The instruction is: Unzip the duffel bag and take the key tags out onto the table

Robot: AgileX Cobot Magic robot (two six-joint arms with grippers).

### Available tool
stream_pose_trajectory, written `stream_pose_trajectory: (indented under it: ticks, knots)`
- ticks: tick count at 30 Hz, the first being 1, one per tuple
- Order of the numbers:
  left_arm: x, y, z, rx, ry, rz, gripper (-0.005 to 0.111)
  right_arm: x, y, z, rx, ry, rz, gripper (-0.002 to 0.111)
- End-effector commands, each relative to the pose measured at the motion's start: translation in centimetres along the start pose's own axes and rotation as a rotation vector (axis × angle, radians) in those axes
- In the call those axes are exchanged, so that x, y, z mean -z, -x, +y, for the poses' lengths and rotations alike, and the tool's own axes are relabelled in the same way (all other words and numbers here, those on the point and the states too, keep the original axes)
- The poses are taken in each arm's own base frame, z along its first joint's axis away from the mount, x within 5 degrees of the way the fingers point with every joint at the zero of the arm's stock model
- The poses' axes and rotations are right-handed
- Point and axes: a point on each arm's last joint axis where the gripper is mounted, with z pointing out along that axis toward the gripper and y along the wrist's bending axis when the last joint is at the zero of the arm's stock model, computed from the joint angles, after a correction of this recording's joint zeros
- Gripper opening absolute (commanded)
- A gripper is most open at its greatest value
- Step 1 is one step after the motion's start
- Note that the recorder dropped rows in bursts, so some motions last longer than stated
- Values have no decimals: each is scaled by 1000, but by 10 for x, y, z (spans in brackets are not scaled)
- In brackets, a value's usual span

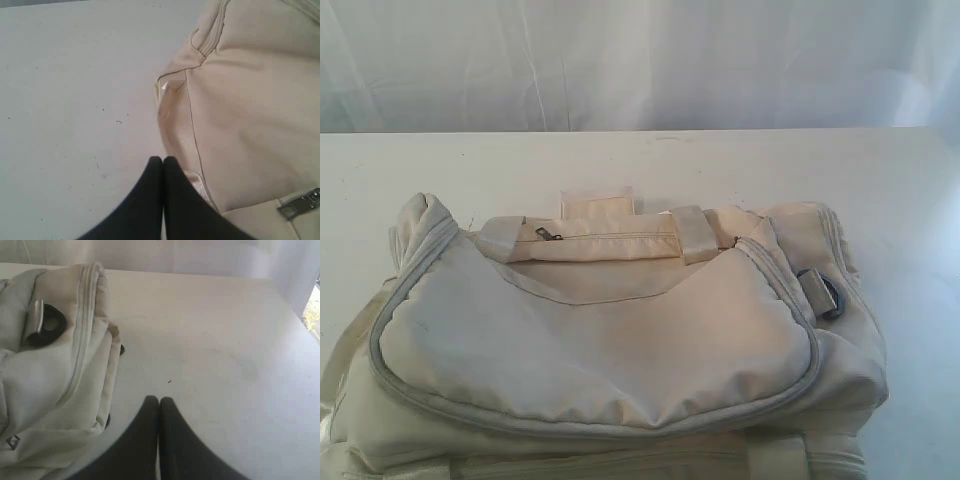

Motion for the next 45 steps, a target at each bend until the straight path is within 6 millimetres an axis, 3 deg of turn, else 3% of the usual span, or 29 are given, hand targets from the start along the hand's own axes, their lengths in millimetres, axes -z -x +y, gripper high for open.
stream_pose_trajectory:
  ticks: [1, 20, 25, 29, 34, 41, 45]
  knots:
    - [0, -1, 0, 7, -1, 1, 0, 0, 1, 0, -2, 3, -9, 0]
    - [0, 5, 1, 7, 11, -63, 0, 0, 1, 0, -2, 3, -9, 0]
    - [12, 44, 8, 7, 95, -525, 0, 0, 1, 0, 0, 2, -9, 0]
    - [19, 54, 10, 7, 119, -656, 0, 0, 1, 0, 0, 2, -9, 0]
    - [28, 64, 12, 7, 145, -798, 0, 1, 12, 1, 0, 8, -127, 0]
    - [68, 86, 16, 5, 230, -1294, 0, 5, 30, 1, -1, 17, -327, 0]
    - [76, 93, 15, 12, 228, -1357, 0, 8, 37, 2, -3, 22, -413, 0]
